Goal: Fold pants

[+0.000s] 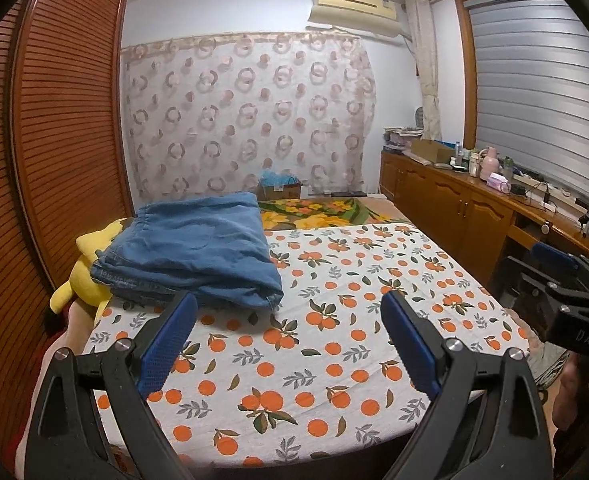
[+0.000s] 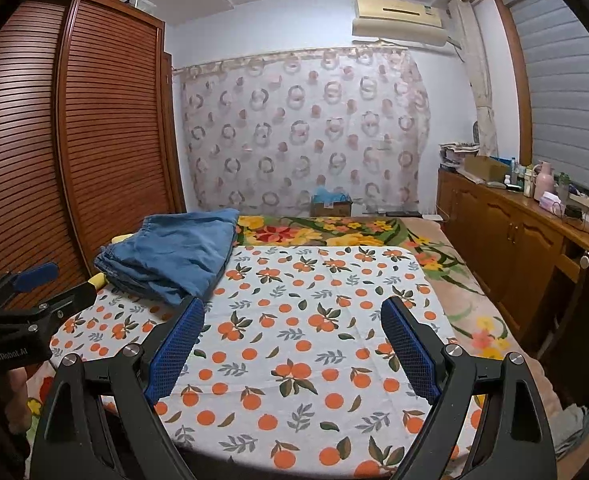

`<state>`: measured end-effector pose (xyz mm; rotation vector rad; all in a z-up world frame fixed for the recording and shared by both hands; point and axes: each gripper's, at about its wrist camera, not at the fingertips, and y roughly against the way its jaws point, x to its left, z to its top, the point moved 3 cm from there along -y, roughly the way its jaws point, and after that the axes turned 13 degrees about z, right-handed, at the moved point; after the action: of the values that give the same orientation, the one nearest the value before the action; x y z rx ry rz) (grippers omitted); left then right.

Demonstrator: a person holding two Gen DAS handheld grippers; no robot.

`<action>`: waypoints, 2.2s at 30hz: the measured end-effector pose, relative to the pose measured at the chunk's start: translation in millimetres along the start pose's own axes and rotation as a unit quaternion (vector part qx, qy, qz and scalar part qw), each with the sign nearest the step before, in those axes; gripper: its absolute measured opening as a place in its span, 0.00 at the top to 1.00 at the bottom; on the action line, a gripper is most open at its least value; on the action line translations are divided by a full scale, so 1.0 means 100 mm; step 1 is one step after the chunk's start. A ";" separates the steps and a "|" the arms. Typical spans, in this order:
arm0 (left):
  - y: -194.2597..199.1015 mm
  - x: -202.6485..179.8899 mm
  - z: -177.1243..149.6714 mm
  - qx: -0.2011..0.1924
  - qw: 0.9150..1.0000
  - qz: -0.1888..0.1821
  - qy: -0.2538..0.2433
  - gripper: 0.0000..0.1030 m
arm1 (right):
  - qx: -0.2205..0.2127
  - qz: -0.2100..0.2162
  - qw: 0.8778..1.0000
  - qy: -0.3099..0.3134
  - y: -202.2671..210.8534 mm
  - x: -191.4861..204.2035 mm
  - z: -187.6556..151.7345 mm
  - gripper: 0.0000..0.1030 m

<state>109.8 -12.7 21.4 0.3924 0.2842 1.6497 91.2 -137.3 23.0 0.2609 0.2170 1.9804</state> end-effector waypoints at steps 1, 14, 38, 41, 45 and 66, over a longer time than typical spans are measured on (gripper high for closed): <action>0.01 0.01 0.00 -0.001 1.000 0.001 0.000 0.09 | 0.000 0.000 1.000 0.001 0.00 0.00 0.00 0.12; 0.01 0.01 0.00 -0.001 1.000 0.001 -0.001 0.09 | 0.002 0.004 1.000 0.002 0.02 -0.04 -0.03 0.12; 0.01 0.01 0.00 -0.002 1.000 0.000 0.001 0.09 | -0.001 0.003 1.000 0.003 0.07 -0.04 -0.01 0.12; 0.02 0.02 0.00 -0.003 1.000 0.000 0.001 0.09 | -0.001 0.004 1.000 0.003 0.07 -0.03 -0.01 0.12; 0.02 0.03 0.01 -0.003 1.000 -0.001 0.001 0.09 | -0.001 0.003 1.000 0.003 0.08 -0.03 -0.02 0.12; 0.02 0.02 0.00 -0.004 1.000 -0.001 0.002 0.09 | -0.004 0.002 1.000 0.002 0.09 -0.02 -0.02 0.12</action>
<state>107.5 -10.6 22.1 0.3841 0.2808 1.6499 83.7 -143.0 23.2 0.2510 0.2108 1.9862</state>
